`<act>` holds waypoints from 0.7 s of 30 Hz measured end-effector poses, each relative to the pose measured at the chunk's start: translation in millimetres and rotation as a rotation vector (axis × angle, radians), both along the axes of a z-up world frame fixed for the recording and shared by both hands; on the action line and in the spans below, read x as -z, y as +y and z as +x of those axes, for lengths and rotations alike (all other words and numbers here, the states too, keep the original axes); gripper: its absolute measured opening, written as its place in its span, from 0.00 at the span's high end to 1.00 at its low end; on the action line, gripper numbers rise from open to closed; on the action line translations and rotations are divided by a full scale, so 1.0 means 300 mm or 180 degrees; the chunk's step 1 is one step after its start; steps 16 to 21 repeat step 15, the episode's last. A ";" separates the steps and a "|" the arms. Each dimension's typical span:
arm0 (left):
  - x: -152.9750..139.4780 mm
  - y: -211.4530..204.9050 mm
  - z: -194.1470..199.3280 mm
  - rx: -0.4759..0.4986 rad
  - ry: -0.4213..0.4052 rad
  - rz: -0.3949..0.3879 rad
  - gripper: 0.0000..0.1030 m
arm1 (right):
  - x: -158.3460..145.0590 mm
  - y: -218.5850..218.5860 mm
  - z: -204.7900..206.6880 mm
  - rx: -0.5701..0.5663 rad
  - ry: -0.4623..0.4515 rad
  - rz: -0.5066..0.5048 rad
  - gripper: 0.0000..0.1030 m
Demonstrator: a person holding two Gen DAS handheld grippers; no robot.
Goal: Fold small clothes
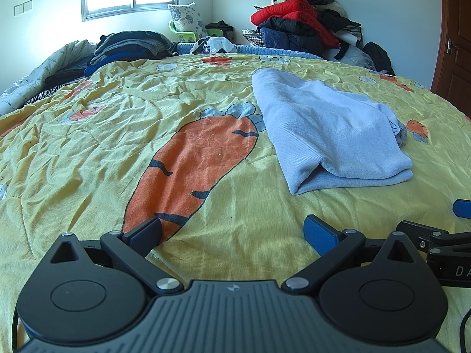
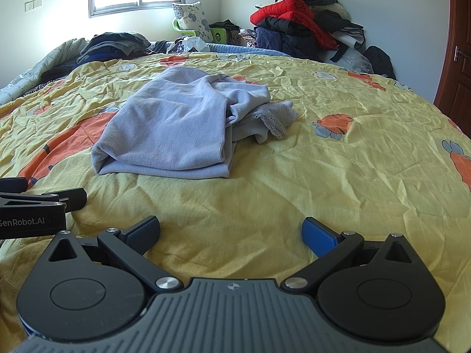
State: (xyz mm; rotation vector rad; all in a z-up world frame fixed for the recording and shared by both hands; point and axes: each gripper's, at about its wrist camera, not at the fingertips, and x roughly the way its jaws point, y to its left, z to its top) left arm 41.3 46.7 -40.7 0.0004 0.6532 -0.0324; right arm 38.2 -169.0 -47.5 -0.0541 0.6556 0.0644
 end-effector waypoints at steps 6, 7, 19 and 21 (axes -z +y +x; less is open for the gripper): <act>0.000 0.002 0.000 0.0001 0.0000 -0.0002 0.00 | 0.000 0.000 0.000 0.0000 0.0000 0.0000 0.00; 0.000 0.000 0.000 0.0000 0.0000 0.0000 0.00 | 0.000 0.000 0.000 0.0000 0.0000 0.0000 0.00; 0.000 0.003 0.000 0.0000 0.0000 0.0000 0.00 | 0.000 0.000 0.000 0.0000 0.0000 0.0001 0.00; 0.000 0.003 0.000 0.0000 0.0000 0.0000 0.00 | 0.000 0.000 0.000 0.0000 0.0000 0.0001 0.00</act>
